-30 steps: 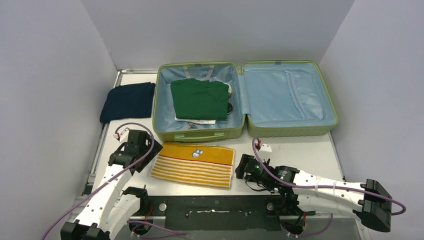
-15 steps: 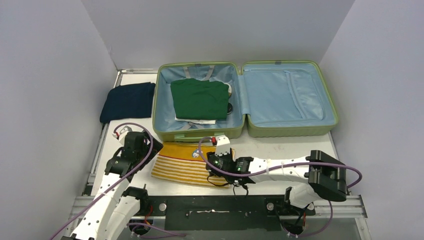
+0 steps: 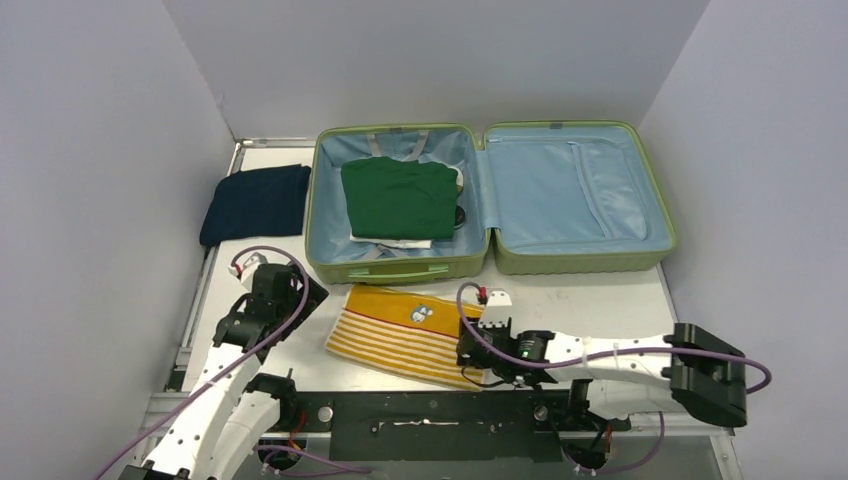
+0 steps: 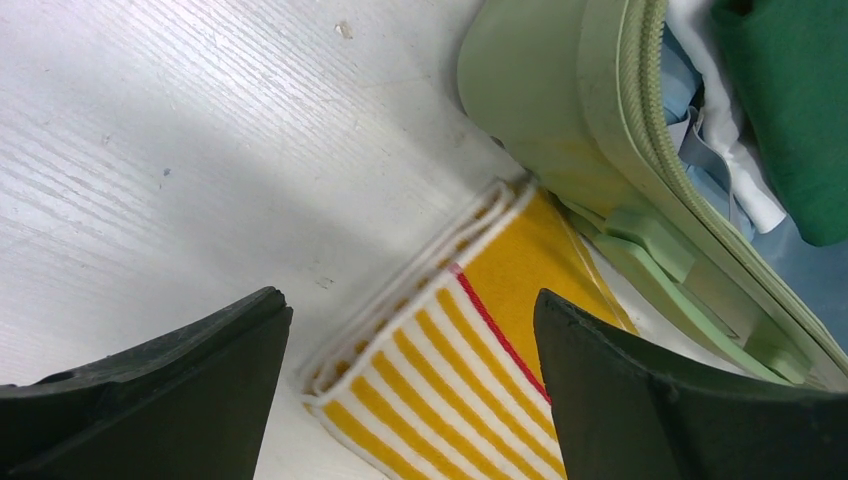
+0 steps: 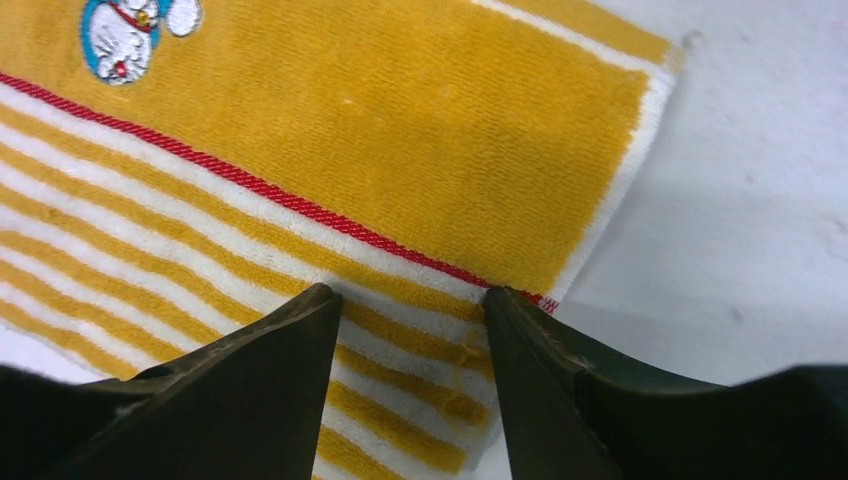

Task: Pack the luggage
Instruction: Move the household item to the corner of the board, then pick up the household item from the corner of the board.

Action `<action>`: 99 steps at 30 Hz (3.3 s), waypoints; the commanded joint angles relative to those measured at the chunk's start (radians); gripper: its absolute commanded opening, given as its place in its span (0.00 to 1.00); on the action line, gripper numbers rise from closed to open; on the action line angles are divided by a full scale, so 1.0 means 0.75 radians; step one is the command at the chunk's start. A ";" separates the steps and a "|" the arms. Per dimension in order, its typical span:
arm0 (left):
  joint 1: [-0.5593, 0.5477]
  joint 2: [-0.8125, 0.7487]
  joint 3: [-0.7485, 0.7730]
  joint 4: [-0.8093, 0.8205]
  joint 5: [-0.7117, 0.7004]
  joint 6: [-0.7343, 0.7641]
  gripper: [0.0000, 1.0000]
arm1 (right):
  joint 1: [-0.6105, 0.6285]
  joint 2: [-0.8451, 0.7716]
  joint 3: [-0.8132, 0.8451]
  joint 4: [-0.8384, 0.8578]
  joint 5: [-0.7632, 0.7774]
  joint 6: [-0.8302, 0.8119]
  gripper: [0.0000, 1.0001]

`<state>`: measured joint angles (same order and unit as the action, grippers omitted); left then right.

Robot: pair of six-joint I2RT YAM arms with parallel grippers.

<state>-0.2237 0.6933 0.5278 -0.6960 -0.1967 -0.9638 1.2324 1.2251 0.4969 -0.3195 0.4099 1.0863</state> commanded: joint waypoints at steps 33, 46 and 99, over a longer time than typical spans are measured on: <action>-0.539 0.609 -0.017 0.313 -0.029 0.102 0.81 | -0.153 -0.468 -0.256 -0.368 -0.377 0.374 0.74; -0.605 0.593 -0.172 0.424 0.021 0.052 0.23 | -0.158 -0.418 -0.426 -0.100 -0.498 0.406 0.29; -0.808 0.198 0.286 0.012 0.025 0.179 0.00 | -0.062 -0.445 0.474 -0.524 -0.214 -0.177 0.00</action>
<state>-0.8257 0.8562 0.6025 -0.5873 -0.1432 -0.8707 1.1740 0.8536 0.7319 -0.6868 0.1986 1.0767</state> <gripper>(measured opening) 0.062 0.110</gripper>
